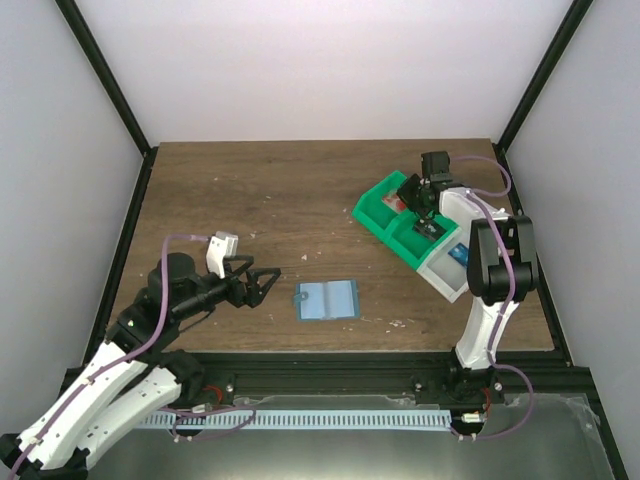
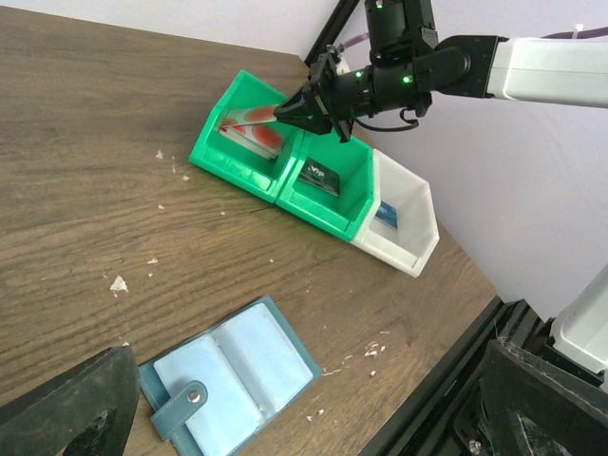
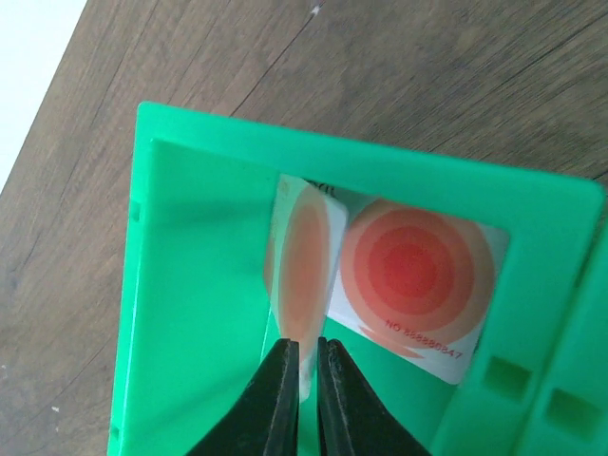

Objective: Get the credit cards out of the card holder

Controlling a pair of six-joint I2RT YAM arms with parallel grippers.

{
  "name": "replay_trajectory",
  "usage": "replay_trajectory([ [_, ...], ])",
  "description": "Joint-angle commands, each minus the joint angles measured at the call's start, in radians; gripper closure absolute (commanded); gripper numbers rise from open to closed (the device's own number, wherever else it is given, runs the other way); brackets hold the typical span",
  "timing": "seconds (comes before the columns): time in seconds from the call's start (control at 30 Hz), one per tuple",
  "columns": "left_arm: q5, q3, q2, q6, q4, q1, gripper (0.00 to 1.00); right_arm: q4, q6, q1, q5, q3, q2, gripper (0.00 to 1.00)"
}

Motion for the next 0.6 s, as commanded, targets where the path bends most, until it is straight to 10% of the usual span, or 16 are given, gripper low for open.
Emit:
replay_trajectory([
  [0.0,-0.001,0.002,0.000,0.009,-0.002,0.000,0.00,-0.027,-0.002,-0.013,0.043,0.039,-0.003,0.92],
  [0.57,-0.001,0.001,0.004,0.010,-0.002,0.000,0.00,-0.052,-0.003,-0.013,0.096,0.051,-0.051,0.92],
])
